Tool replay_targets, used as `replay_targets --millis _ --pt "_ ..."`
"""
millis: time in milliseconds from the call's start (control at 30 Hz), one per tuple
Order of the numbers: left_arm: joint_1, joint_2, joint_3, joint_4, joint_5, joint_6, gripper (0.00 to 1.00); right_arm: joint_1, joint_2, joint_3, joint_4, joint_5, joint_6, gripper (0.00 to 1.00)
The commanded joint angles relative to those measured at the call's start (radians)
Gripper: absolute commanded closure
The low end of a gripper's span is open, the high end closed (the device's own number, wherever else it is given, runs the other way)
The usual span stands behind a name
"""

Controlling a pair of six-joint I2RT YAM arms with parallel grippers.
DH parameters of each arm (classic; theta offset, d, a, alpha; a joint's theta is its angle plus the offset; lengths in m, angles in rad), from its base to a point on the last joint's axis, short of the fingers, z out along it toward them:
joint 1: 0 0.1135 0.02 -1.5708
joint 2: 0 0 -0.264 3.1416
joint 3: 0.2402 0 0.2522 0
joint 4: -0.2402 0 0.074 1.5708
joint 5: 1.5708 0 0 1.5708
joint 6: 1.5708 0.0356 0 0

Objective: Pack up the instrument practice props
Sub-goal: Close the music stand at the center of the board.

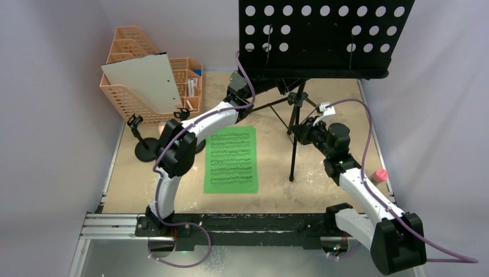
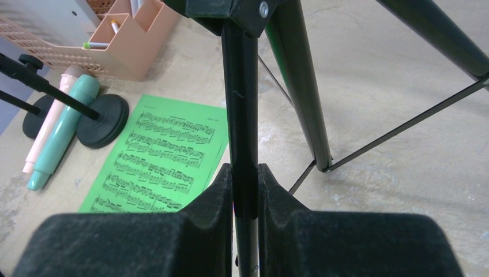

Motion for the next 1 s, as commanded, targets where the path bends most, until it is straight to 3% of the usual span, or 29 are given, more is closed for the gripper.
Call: replay_targets --millis 0,233,567,967 --pt "-0.007 -0.079 0.086 -0.008 0.023 -0.018 1.00 -0.024 -0.059 0.119 0.295 0.168 0.003 1.00" --pt "-0.028 -0.045 0.147 -0.046 0.022 -0.011 1.00 -0.024 -0.026 0.130 0.396 0.159 0.022 1.00" --pt "-0.060 -0.066 0.094 -0.017 0.019 0.001 1.00 -0.024 -0.015 0.112 0.500 0.160 0.002 1.00" --pt "-0.105 -0.122 -0.140 0.142 -0.015 -0.042 1.00 -0.024 0.039 -0.029 0.721 0.201 -0.027 1.00"
